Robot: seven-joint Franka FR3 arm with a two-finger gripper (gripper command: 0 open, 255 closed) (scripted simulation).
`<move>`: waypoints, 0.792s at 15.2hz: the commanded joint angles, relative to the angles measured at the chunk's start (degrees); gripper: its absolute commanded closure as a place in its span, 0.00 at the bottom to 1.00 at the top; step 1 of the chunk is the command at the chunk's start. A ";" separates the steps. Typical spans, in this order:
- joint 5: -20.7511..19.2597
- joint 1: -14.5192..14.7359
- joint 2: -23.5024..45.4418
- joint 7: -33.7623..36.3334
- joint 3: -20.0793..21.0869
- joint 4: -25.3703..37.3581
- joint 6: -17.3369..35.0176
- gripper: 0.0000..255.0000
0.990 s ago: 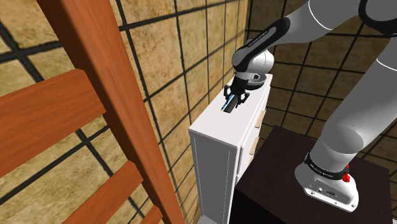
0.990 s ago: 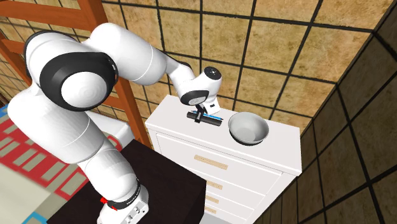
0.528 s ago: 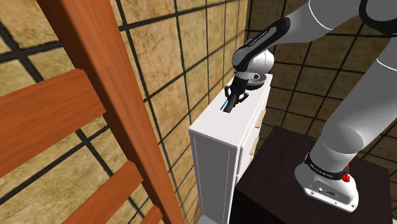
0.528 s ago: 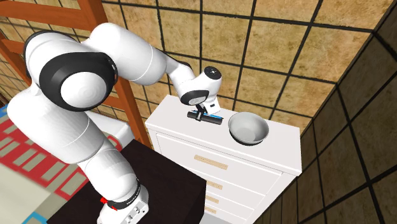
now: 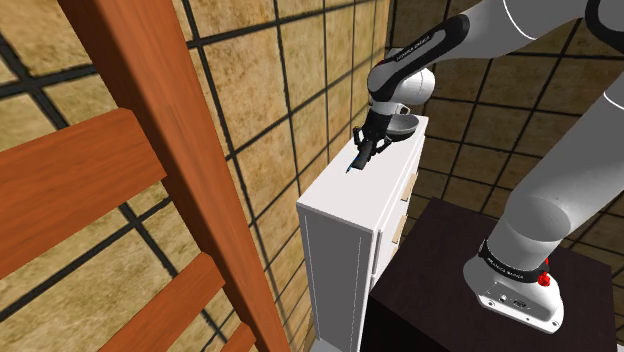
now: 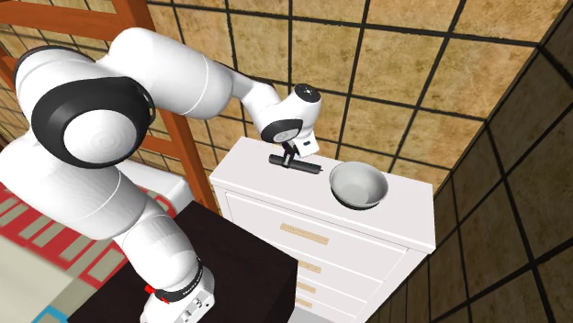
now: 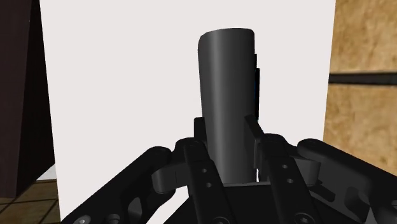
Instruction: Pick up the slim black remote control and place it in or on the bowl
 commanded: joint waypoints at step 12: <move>-3.47 -0.85 -5.61 4.47 0.14 4.93 -9.99 1.00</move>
